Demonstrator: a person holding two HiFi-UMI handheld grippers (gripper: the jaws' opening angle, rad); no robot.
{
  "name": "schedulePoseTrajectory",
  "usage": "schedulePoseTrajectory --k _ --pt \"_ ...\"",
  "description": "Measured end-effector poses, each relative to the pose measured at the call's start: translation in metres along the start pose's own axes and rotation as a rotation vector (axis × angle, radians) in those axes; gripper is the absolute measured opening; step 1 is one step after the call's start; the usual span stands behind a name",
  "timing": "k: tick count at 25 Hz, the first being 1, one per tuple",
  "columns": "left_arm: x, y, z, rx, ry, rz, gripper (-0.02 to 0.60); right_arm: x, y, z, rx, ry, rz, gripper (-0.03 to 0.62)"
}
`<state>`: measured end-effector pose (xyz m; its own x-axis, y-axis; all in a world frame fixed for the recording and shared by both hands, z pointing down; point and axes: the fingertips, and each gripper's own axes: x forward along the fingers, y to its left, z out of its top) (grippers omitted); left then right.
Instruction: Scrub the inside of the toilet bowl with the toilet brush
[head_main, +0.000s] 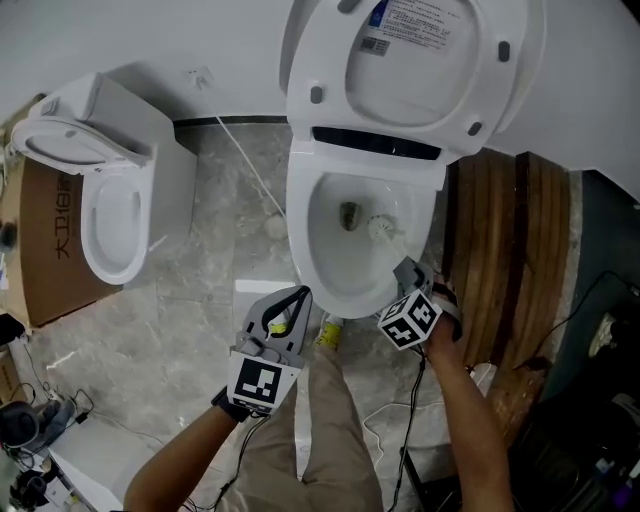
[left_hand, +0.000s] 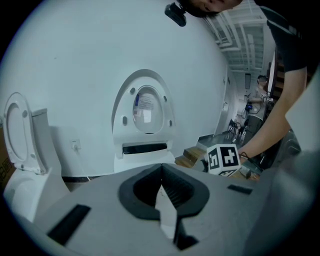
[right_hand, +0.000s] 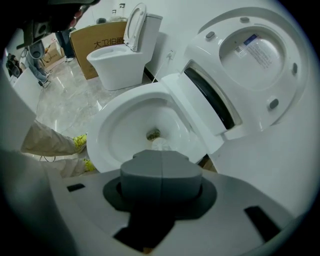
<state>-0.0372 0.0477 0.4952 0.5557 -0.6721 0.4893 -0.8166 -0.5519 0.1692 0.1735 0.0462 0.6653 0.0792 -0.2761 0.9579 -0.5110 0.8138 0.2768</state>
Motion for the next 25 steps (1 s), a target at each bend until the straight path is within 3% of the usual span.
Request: schedulePoseTrajectory --k 25 --pt "-0.008 0.030 -0.008 -0.030 0.003 0.047 0.009 -0.034 0.102 0.013 0.138 0.000 0.156 0.150"
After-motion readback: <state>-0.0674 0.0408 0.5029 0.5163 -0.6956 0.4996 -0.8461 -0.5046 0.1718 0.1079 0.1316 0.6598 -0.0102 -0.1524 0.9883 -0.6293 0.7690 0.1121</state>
